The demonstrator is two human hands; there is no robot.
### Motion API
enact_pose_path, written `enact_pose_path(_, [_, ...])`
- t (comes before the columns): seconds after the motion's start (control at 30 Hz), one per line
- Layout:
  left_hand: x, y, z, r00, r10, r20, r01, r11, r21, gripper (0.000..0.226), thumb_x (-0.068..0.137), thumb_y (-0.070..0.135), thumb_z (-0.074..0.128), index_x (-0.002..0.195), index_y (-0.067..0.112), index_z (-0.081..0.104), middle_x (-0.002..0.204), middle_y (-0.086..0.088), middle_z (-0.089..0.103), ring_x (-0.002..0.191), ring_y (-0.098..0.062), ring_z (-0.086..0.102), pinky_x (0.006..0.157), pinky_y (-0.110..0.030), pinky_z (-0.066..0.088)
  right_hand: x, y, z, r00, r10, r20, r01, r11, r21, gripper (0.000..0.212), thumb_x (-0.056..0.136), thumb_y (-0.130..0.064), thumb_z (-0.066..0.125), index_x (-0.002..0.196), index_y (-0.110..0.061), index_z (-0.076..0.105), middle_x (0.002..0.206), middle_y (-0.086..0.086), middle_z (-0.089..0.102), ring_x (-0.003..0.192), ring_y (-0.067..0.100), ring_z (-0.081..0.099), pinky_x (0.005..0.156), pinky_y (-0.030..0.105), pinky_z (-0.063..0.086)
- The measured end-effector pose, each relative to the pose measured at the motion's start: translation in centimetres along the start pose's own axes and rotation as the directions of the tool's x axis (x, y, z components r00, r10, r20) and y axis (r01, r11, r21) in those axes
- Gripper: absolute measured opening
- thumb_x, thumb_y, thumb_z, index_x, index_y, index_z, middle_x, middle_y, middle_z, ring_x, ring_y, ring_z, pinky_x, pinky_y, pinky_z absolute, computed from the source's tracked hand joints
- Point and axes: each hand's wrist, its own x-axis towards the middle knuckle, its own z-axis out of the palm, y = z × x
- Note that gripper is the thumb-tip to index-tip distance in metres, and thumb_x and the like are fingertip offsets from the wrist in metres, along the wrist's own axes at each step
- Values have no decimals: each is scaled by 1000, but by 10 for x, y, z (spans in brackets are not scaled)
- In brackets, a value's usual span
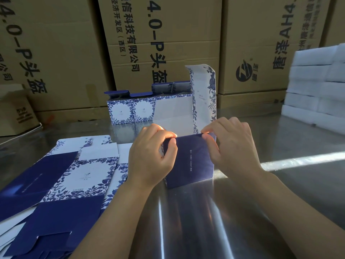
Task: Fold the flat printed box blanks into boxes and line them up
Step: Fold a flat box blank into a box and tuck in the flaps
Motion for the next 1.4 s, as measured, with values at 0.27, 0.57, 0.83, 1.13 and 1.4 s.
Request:
enact_pose_path(0.27, [0,0,0,1000,9,-9,-9,1000,-3,27,86,24,47,84,10,70,83,-3,64,80,-23,57,66,-26,44,-3,-1,4,998,-16,-61,21,997,77,16,84,-22,58,88,-19,73,84,-2,67,71,27,52,68,32,28])
enact_pose_path(0.57, [1,0,0,997,56,-43,-56,998,-1,23,85,24,53,81,9,70,78,-4,62,75,-22,56,66,-25,42,-2,1,6,998,-15,-64,24,990,141,10,80,-17,66,83,-22,73,82,-8,66,75,14,37,70,27,23])
enact_pose_path(0.83, [0,1,1,997,63,-48,-64,998,-7,24,86,25,55,82,8,71,80,-5,63,75,-25,57,65,-31,45,-3,0,6,998,-2,-68,12,989,146,11,78,-19,65,84,-20,74,82,-5,66,76,15,39,70,29,26])
enact_pose_path(1.13, [1,-3,8,978,188,-92,-186,982,27,20,86,28,63,93,14,75,79,-5,61,72,-21,55,62,-38,46,-3,-7,5,997,-32,-65,44,978,204,23,86,-31,56,92,-21,76,85,-4,66,79,15,40,72,30,30])
enact_pose_path(1.4, [-1,7,11,995,75,-60,-79,994,-69,23,85,33,61,93,17,75,86,1,65,93,-14,54,80,-39,44,-4,-8,7,998,-27,-64,41,975,219,17,87,-25,60,91,-22,76,85,-5,67,78,15,41,71,34,34])
